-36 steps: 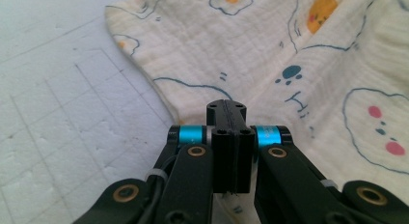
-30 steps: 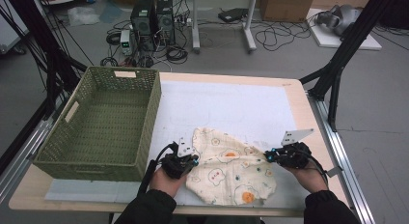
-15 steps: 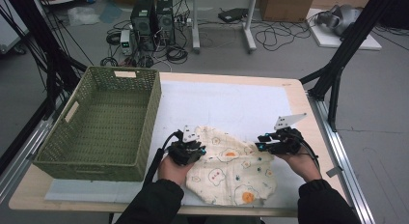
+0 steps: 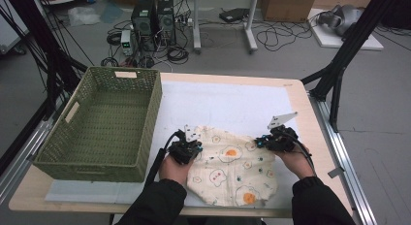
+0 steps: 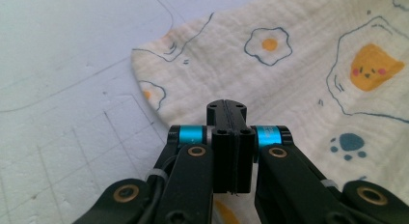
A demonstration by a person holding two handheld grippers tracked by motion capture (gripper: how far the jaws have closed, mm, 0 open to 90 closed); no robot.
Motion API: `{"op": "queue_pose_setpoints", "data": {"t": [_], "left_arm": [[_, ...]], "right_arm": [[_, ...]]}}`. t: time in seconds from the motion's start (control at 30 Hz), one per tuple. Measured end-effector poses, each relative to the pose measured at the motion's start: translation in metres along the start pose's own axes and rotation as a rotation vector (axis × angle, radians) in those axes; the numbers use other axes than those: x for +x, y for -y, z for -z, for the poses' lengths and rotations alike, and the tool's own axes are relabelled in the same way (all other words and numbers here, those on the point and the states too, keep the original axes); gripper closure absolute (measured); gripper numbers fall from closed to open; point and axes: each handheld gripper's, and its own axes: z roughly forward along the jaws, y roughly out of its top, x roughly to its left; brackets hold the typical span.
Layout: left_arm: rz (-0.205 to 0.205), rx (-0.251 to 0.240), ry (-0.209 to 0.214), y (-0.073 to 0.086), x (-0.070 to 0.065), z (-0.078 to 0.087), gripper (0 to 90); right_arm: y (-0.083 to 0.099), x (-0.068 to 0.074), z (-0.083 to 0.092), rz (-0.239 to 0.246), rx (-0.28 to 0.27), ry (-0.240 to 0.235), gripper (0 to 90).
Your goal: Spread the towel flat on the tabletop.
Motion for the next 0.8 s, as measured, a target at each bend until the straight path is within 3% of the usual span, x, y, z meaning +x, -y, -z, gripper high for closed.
{"op": "queue_pose_setpoints", "data": {"t": [0.1, 0.13, 0.2, 0.23, 0.4, 0.5, 0.57, 0.63, 0.73, 0.8], "left_arm": [[0.003, -0.007, 0.008, -0.001, -0.002, 0.002, 89.2], [0.001, 0.000, 0.014, -0.001, -0.003, 0.002, 89.0], [0.009, -0.003, 0.025, 0.000, -0.001, 0.001, 86.0], [0.017, -0.005, 0.027, -0.001, 0.000, 0.001, 81.7], [0.051, 0.010, 0.013, -0.001, 0.005, -0.006, 74.3], [0.050, 0.025, -0.004, -0.001, 0.005, -0.010, 72.4], [0.029, 0.032, -0.022, -0.002, 0.004, -0.011, 76.9], [0.035, 0.032, -0.019, -0.002, 0.006, -0.012, 86.4], [0.053, 0.025, -0.023, -0.003, 0.007, -0.012, 88.3], [0.050, -0.016, -0.054, -0.006, 0.007, -0.010, 88.6]], "right_arm": [[0.001, 0.001, 0.012, -0.006, -0.049, 0.009, 85.6], [0.002, 0.001, 0.013, -0.004, -0.051, -0.011, 83.2], [0.004, 0.000, 0.011, -0.036, -0.038, -0.103, 73.4], [0.005, 0.000, 0.010, -0.046, -0.024, -0.088, 68.5], [0.008, -0.013, 0.009, -0.107, -0.059, -0.027, 64.8], [0.011, -0.017, -0.005, -0.106, 0.026, -0.010, 61.4], [0.012, -0.016, -0.015, -0.099, 0.061, -0.016, 62.3], [0.013, -0.015, -0.020, -0.089, 0.044, -0.003, 70.6], [0.014, -0.018, -0.020, -0.098, 0.032, -0.015, 86.3], [0.011, -0.017, -0.020, -0.088, 0.032, -0.007, 87.4]]}}
